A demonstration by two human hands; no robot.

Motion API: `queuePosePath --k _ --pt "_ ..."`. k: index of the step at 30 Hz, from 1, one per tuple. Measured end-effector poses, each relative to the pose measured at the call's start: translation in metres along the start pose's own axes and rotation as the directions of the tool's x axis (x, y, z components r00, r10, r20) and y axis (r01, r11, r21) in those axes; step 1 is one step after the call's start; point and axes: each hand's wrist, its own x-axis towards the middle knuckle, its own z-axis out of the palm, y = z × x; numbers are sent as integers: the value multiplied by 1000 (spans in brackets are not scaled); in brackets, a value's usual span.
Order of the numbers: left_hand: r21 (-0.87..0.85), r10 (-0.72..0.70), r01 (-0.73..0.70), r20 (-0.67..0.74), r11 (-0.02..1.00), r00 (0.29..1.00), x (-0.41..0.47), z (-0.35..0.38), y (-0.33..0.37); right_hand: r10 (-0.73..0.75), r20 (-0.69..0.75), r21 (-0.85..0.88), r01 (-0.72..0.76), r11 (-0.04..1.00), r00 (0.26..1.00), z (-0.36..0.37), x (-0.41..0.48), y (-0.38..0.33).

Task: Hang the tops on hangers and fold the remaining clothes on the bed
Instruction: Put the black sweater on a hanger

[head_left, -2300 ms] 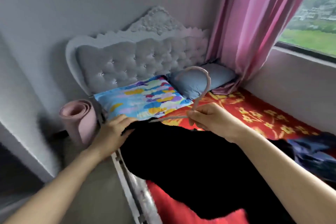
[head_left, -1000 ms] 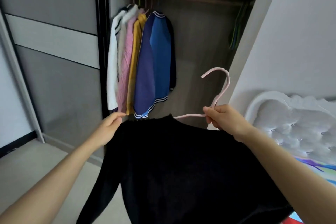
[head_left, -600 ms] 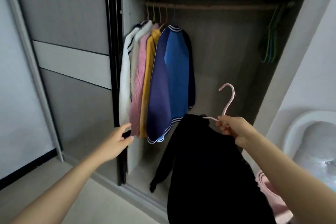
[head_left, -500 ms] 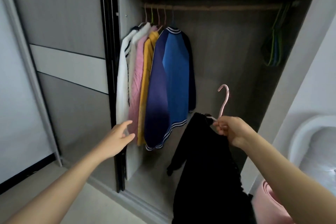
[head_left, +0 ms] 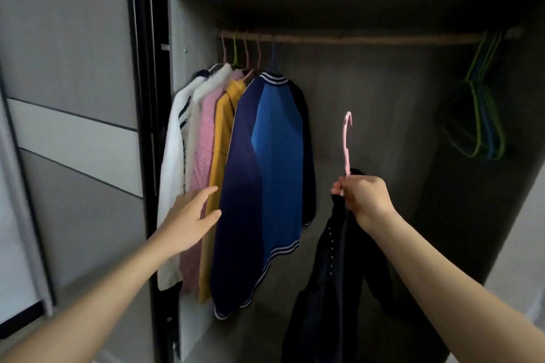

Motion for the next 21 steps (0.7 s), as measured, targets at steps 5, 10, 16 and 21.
queuePosePath --k 5,10,16,21 --pt "148 108 -86 -144 985 984 95 -18 -12 -147 -43 111 151 982 988 30 58 -49" --pt "266 249 -180 -253 947 935 199 -48 -17 -252 -162 128 273 953 954 82 119 -89" --pt "407 317 -187 -280 894 906 298 -69 -18 -374 -290 -98 362 927 881 132 185 -128" --pt "360 295 -186 -276 914 914 343 -63 -28 -458 -309 -340 353 872 833 175 230 -138"
